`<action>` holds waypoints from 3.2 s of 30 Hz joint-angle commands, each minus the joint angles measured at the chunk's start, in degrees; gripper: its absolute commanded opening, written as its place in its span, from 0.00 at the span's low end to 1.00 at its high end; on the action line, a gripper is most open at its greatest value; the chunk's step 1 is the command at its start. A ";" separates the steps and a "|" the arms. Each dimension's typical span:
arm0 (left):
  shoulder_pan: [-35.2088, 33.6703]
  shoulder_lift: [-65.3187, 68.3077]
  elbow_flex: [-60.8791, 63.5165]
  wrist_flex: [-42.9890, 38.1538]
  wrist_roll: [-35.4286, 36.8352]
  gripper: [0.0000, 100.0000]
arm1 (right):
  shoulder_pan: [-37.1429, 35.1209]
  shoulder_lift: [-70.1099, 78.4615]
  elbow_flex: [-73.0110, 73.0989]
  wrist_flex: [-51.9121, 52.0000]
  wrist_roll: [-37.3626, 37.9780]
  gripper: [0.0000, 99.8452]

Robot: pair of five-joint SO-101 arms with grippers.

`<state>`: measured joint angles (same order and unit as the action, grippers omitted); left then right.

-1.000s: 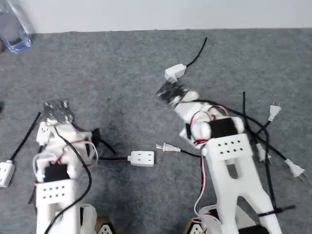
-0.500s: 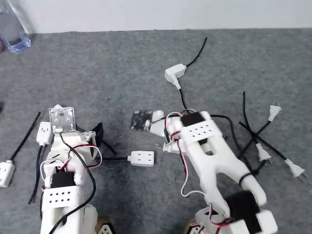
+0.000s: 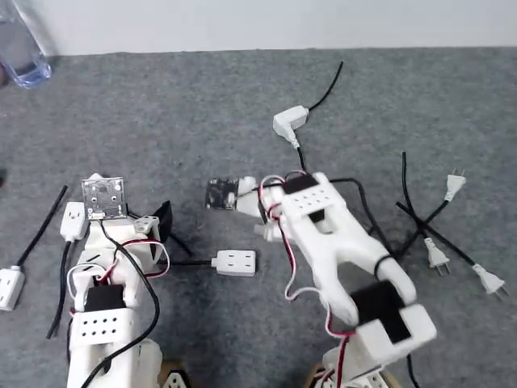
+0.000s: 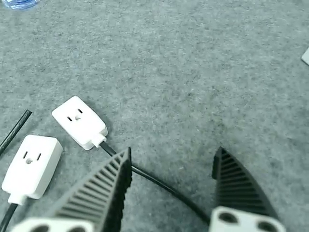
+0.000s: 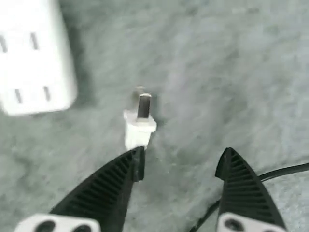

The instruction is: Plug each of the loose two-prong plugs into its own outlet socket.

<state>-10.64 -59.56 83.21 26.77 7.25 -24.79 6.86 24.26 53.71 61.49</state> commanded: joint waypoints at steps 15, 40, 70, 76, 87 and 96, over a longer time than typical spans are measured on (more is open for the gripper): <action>0.35 -1.05 -0.66 -1.23 -0.62 0.26 | -5.58 -3.12 -5.01 8.75 -7.12 0.26; 0.26 -1.05 -0.48 -1.23 -0.62 0.26 | -8.31 -12.00 9.14 2.24 -10.81 0.26; -0.09 -1.05 -0.31 -1.14 -2.99 0.26 | -7.96 -2.15 7.82 -4.97 -25.14 0.26; 0.09 -1.05 -0.57 0.09 -3.34 0.26 | -7.69 -2.15 7.65 -5.93 -27.34 0.26; 0.26 -1.05 -0.48 -0.26 -2.99 0.26 | -7.16 0.31 5.10 -3.56 -28.40 0.03; 2.20 -1.05 -0.31 -0.35 -3.16 0.26 | -3.74 -1.36 1.67 -1.98 -28.57 0.01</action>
<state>-10.46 -59.56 83.21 26.77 4.35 -30.59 7.12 30.07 49.67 33.45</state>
